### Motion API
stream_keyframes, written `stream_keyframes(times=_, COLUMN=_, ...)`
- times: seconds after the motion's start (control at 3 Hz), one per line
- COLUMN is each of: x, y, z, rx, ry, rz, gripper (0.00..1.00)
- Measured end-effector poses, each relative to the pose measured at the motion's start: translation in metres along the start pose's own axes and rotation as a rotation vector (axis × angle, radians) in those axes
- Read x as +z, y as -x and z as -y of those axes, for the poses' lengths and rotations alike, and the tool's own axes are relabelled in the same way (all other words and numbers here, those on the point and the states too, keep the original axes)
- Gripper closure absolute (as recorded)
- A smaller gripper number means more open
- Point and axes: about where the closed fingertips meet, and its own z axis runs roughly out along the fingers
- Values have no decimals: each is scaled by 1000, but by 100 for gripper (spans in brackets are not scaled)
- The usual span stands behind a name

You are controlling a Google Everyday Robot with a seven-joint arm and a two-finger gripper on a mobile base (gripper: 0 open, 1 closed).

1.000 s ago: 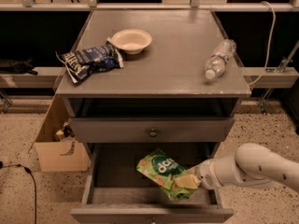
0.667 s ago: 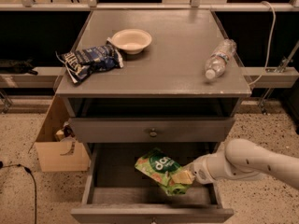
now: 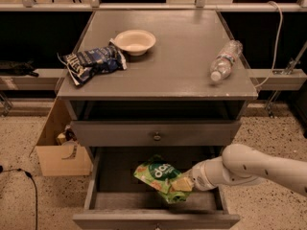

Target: Place green rice chip bag into middle drawer

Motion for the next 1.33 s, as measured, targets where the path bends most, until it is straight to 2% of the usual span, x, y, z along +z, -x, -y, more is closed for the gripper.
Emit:
stream_keyframes(times=0.67, x=33, y=-7, z=13, rx=-8, ry=-29, rz=-35, gripper=100)
stream_keyframes(times=1.0, x=48, y=-14, z=33, rx=13, ry=-53, rz=-45, gripper=100)
stream_keyframes(times=1.33, x=64, y=-1, z=64, rx=45, ry=-90, rz=-68, gripper=100)
